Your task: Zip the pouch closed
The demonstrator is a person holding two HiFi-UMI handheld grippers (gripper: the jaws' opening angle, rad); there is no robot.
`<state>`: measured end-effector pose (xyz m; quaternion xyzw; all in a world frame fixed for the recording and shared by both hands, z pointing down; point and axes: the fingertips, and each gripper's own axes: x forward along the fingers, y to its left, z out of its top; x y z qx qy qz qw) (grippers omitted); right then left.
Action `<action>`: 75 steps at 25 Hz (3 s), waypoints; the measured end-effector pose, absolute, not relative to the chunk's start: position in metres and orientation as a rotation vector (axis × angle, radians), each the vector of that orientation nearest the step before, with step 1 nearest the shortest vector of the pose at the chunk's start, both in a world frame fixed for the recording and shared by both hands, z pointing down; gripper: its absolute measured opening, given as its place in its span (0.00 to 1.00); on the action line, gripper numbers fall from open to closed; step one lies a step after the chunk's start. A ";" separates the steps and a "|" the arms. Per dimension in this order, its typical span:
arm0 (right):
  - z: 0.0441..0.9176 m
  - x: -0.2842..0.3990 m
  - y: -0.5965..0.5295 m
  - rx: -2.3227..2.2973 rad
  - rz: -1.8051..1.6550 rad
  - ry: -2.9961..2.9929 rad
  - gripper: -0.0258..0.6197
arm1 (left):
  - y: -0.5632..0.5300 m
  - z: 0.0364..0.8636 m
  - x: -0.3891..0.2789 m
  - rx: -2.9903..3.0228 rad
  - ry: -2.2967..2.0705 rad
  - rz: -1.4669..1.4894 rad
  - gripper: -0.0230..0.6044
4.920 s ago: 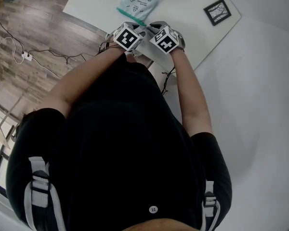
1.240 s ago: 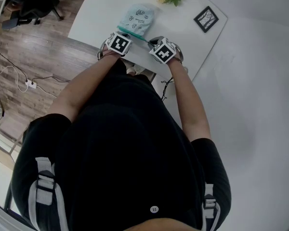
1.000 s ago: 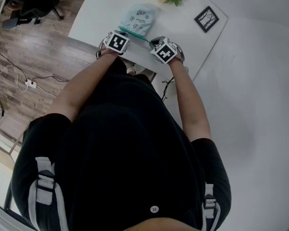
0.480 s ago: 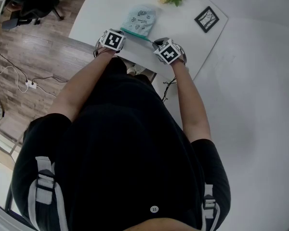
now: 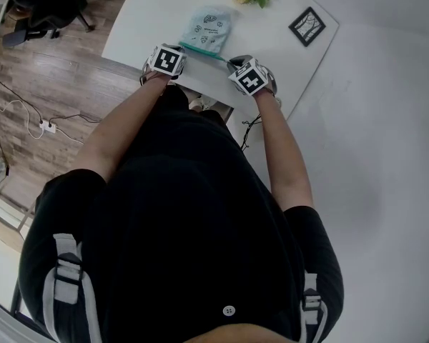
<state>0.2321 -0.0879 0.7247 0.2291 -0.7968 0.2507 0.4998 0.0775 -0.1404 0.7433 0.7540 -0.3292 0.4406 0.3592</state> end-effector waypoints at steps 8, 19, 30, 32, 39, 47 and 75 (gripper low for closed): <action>0.730 0.243 -0.075 0.600 0.632 -1.921 0.16 | -0.131 0.734 0.073 2.016 -0.797 1.111 0.21; 0.685 0.248 -0.076 0.785 0.692 -2.046 0.16 | -0.142 0.670 0.055 2.133 -0.866 0.910 0.21; 0.572 0.215 -0.117 0.977 0.603 -2.358 0.16 | -0.170 0.550 0.096 2.442 -0.846 0.641 0.18; 0.550 0.211 -0.123 1.007 0.575 -2.410 0.16 | -0.174 0.528 0.104 2.503 -0.839 0.598 0.15; 0.476 0.208 -0.138 1.122 0.442 -2.564 0.13 | -0.177 0.464 0.123 2.689 -0.823 0.473 0.05; 0.390 0.214 -0.150 1.299 0.241 -2.728 0.06 | -0.182 0.399 0.140 2.832 -0.803 0.294 0.05; 0.298 0.221 -0.150 1.457 -0.017 -2.782 0.06 | -0.176 0.314 0.155 3.003 -0.773 0.097 0.05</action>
